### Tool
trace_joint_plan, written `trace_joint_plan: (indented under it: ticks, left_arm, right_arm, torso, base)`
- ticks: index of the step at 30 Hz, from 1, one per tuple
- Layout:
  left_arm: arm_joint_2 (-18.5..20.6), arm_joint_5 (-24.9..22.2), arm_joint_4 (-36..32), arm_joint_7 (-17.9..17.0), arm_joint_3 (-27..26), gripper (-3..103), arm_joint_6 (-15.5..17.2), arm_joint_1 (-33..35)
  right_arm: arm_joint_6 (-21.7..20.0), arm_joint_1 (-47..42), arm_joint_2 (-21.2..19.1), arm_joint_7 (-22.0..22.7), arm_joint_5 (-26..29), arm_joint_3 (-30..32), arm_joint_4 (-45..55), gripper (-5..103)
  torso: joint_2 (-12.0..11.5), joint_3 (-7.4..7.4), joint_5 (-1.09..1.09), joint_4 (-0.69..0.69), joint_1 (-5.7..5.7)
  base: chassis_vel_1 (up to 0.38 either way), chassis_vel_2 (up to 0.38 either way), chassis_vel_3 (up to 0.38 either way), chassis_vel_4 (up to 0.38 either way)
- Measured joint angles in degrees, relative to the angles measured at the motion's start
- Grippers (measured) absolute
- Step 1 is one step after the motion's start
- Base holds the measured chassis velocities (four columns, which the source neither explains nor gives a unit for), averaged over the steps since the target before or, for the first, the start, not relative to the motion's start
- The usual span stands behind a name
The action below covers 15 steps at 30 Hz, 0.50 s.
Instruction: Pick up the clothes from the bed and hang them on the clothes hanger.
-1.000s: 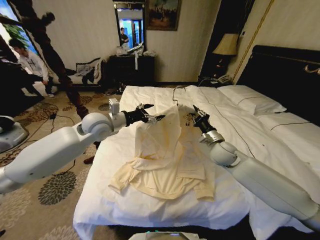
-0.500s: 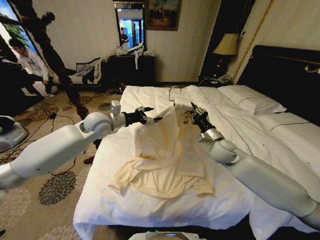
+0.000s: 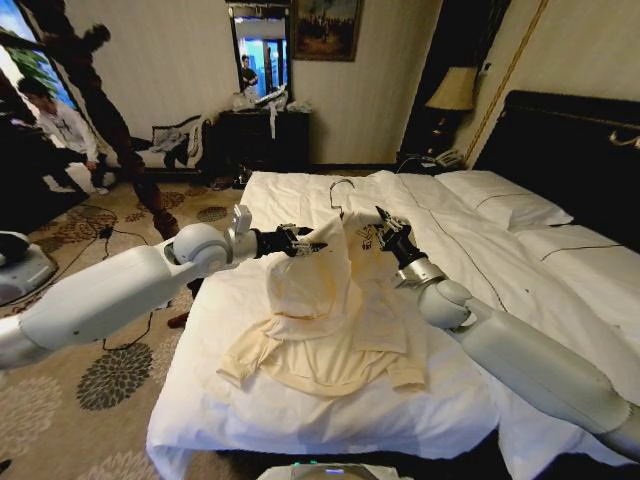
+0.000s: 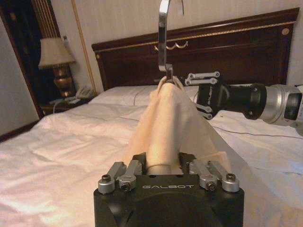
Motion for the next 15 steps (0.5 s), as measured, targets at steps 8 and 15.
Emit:
trace_joint_plan:
  ticks: [8,15]
  left_arm:
    - [0.4,-3.7,-0.4,-0.2,0.7,19,2.7,-0.7]
    - [0.5,-4.5,-0.4,0.2,0.8,19,2.6,-0.4]
  right_arm:
    - [0.4,0.2,0.0,0.0,-0.5,0.0,0.1,19]
    - [0.7,0.4,0.2,-0.1,-0.7,-0.1,0.1,19]
  torso:
    - [0.0,0.0,0.0,0.0,0.0]
    - [0.0,0.0,0.0,0.01,0.0]
  base:
    - [0.0,0.0,0.0,0.0]
    - [0.0,0.0,0.0,0.0]
